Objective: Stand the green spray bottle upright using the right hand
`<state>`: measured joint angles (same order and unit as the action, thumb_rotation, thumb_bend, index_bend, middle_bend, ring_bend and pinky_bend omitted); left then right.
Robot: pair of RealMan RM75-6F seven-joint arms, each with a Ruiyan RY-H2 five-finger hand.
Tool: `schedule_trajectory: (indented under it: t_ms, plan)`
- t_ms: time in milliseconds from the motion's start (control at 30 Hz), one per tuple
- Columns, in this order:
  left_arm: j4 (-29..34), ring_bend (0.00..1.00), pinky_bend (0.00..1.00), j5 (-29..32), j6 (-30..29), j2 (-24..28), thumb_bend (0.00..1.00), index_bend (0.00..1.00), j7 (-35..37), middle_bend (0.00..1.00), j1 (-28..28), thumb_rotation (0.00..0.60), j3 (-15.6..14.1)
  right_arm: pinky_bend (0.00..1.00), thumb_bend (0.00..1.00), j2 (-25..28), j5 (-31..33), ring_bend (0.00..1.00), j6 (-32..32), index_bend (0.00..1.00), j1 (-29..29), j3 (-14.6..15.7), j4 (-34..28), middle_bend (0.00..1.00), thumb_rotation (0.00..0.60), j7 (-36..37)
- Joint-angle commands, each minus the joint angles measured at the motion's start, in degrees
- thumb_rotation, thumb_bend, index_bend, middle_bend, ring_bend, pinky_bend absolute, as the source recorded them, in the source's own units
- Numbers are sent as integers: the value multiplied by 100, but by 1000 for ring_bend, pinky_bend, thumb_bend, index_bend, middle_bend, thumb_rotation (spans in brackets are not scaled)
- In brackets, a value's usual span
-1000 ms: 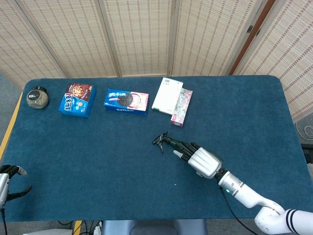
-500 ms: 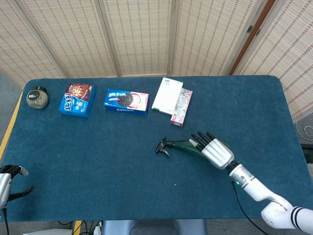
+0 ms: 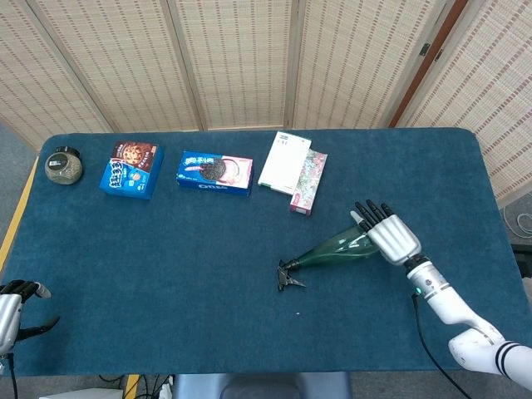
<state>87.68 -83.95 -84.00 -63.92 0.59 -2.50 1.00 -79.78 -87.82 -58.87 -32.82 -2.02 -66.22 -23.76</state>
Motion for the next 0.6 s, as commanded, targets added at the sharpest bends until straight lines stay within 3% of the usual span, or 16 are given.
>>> schedule_trajectory:
  t_ms: [33,367,600]
  plan:
    - [-8,338,368,3,1,1,0,488,7,483,2,600,1,209,0,104,11,0,31,0,7,21,-196,0,600,117]
    - [0,338,373,-19,-36,8,0,488,19,482,16,600,2,209,0,885,139,0,302,0,-49,62,-1933,0,600,367]
    - [-11,341,376,-54,-36,11,0,485,24,477,-5,600,10,209,0,945,590,0,642,0,-178,-8,-2636,0,600,-203]
